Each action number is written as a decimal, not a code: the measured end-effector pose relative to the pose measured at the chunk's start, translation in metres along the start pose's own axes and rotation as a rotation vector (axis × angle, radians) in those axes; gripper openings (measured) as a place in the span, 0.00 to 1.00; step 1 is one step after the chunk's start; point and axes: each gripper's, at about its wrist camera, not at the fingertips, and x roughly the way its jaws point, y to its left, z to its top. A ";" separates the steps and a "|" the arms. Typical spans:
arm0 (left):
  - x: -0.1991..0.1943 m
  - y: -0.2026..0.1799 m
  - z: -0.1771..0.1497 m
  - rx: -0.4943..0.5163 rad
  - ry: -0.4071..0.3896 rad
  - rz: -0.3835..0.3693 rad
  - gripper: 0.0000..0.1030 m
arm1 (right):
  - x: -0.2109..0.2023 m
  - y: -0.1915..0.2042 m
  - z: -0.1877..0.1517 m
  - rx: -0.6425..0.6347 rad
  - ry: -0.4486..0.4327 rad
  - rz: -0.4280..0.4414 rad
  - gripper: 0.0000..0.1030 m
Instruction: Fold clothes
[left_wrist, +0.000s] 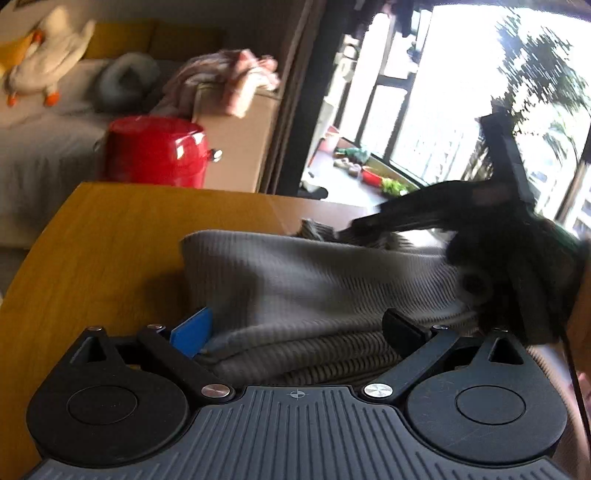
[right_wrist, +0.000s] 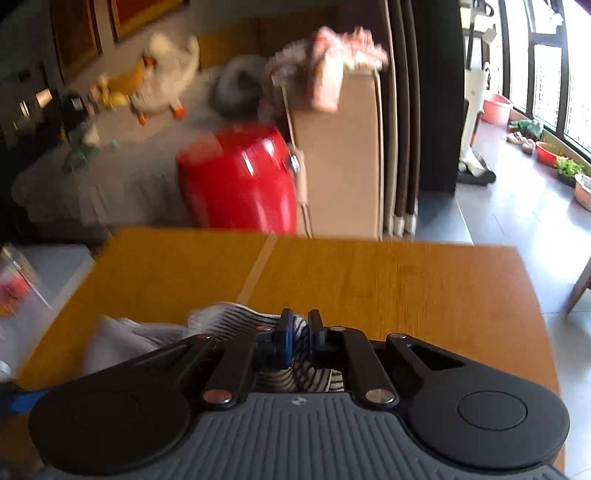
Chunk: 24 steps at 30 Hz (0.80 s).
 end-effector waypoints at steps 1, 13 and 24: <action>-0.006 0.005 0.003 -0.026 -0.002 0.005 0.98 | -0.018 0.001 0.002 0.004 -0.027 0.024 0.07; -0.094 0.005 0.027 -0.075 -0.089 -0.018 0.98 | -0.216 0.010 -0.067 0.090 -0.131 0.214 0.06; -0.132 -0.024 -0.016 -0.041 -0.005 -0.096 1.00 | -0.246 0.034 -0.217 0.074 0.149 0.243 0.10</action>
